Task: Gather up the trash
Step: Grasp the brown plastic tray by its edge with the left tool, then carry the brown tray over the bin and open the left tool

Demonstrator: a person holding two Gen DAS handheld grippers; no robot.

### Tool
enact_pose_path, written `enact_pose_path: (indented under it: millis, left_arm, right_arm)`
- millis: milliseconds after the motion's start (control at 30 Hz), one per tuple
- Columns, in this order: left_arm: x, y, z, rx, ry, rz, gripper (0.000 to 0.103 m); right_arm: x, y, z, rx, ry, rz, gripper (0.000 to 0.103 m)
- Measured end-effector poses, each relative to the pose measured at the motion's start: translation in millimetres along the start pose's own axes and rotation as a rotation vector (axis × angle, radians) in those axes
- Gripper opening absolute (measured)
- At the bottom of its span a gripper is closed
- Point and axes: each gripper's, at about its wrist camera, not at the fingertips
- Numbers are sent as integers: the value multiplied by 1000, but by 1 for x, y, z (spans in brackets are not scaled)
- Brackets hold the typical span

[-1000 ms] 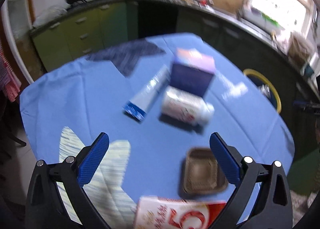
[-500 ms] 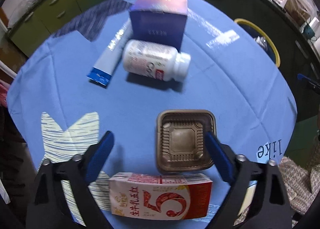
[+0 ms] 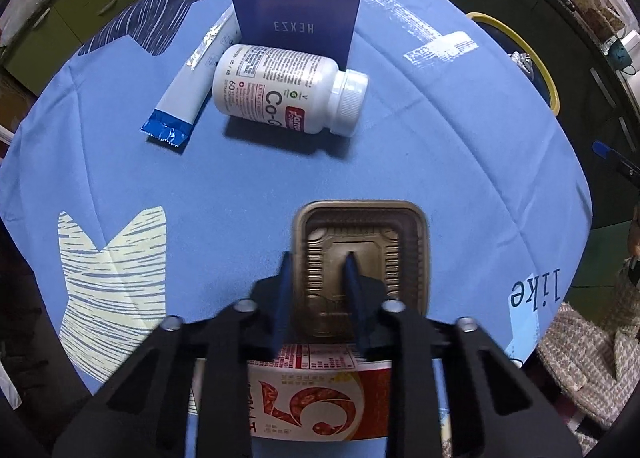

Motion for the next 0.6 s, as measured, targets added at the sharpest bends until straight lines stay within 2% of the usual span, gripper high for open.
enact_pose_path:
  millis: [133,367,500,600]
  left_arm:
    - [2,1,1,1,-8,3,5]
    - [22,1,-2,10,-65,10,4]
    - [45,-21,-17,-38,-109,28,4]
    - [63,-55,-38,-103,-150,43,4]
  right_arm:
    - [0,1,0,3,1,-4,77]
    - [4,0,0,2,-21,3,77]
    - [16,-6,-2,-6,-58,15,77]
    - [27,-14,-1,-25,-87,19,77]
Point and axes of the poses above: each gripper's, at about its wrist camera, not at the fingertips, and x roughly against the way its jaws point, y to its left, z to its underside, and after that the axes turned 9 degrees about -y, right-handed
